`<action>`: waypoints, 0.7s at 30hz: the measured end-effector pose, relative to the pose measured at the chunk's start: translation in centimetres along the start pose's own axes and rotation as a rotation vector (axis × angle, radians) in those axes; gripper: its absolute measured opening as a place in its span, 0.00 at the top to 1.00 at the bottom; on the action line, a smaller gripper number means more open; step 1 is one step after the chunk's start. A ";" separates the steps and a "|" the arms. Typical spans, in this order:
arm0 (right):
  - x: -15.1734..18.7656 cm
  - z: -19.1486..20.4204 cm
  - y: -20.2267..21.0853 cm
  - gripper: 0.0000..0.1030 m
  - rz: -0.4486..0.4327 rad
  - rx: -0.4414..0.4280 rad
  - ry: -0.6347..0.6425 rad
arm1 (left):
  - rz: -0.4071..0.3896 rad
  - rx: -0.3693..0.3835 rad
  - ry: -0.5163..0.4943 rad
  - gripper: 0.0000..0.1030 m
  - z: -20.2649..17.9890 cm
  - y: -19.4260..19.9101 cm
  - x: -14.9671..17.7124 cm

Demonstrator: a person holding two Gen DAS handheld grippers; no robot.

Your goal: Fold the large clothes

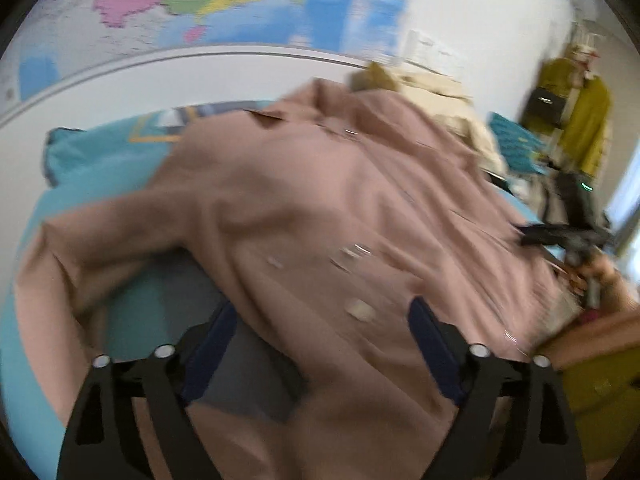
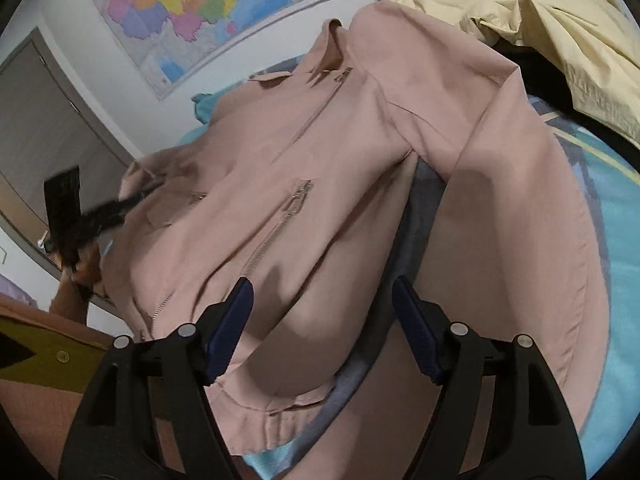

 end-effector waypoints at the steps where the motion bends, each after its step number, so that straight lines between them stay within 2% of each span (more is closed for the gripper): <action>1: -0.2 0.1 0.0 0.36 -0.007 0.003 0.007 | 0.021 -0.023 -0.024 0.09 -0.5 -0.2 0.8; 3: -0.9 0.3 -0.1 0.40 -0.025 0.015 0.015 | 0.064 -0.053 -0.032 0.09 -1.1 -1.1 2.3; 5: -1.9 0.3 -0.4 0.40 -0.039 0.038 0.021 | 0.130 -0.083 0.005 0.17 -0.6 -2.6 3.3; 7: -2.6 0.7 -1.2 0.40 -0.024 0.075 0.076 | 0.185 -0.087 0.055 0.35 0.2 -4.2 4.2; 8: -2.9 1.0 -1.8 0.42 -0.007 0.105 0.112 | 0.155 -0.108 0.048 0.44 0.3 -4.1 3.8; 9: -3.2 0.9 -2.4 0.66 0.011 0.117 0.124 | 0.148 -0.110 0.034 0.71 0.1 -4.2 3.4; 10: -3.3 0.9 -2.9 0.97 0.036 0.124 0.134 | 0.154 -0.129 0.039 0.82 0.3 -4.4 3.1; 12: -4.1 0.5 -3.3 0.97 0.047 0.136 0.136 | 0.141 -0.140 0.064 0.92 0.6 -4.6 1.9; 15: -6.5 -0.3 -2.3 0.98 -0.018 0.156 0.120 | 0.118 -0.160 0.115 0.94 1.4 -4.7 -0.1; 18: -9.3 -2.2 -1.0 0.98 -0.109 0.139 0.023 | 0.078 -0.214 0.200 0.93 3.1 -4.5 -2.0; 21: -10.2 -4.3 -1.8 0.98 -0.119 0.172 -0.050 | 0.075 -0.247 0.234 0.80 4.4 -4.7 -2.7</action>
Point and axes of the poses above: each gripper's, at about its wrist camera, not at the fingertips, and y roughly against the way its jaws point, z to its left, x to its underside, the point moved 10 cm from there along -y, roughly the way its jaws point, and after that the axes turned 1 degree about y, right-handed, at the moved point
